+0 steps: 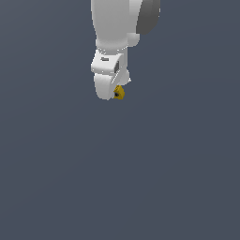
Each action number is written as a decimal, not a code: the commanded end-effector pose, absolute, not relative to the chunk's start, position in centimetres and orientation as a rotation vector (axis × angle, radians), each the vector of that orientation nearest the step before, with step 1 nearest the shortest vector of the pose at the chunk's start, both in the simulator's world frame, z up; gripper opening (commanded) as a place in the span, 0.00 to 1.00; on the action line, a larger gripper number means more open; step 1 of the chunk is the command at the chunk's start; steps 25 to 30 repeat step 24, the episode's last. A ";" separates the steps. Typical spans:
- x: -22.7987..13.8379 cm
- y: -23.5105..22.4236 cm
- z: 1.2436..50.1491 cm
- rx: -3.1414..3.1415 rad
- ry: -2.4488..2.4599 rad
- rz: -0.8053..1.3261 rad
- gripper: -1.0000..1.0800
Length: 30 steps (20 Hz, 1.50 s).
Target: Pick up the object and move it to a goal position.
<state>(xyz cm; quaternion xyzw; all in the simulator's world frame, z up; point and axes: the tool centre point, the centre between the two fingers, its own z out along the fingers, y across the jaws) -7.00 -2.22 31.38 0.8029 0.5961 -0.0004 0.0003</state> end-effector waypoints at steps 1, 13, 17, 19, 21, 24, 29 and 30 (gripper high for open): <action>-7.9 -1.9 34.2 2.522 1.873 -0.001 0.00; -10.8 -1.0 44.6 2.524 1.872 0.001 0.00; -11.2 -0.9 46.4 2.524 1.871 0.000 0.00; -11.3 -0.8 47.0 2.525 1.870 0.000 0.00; -11.4 -0.8 47.4 2.525 1.870 0.000 0.00; -11.4 -0.8 47.7 2.525 1.869 0.000 0.00; -11.4 -0.8 47.7 2.525 1.869 0.000 0.00; -11.4 -0.8 47.7 2.525 1.869 0.000 0.00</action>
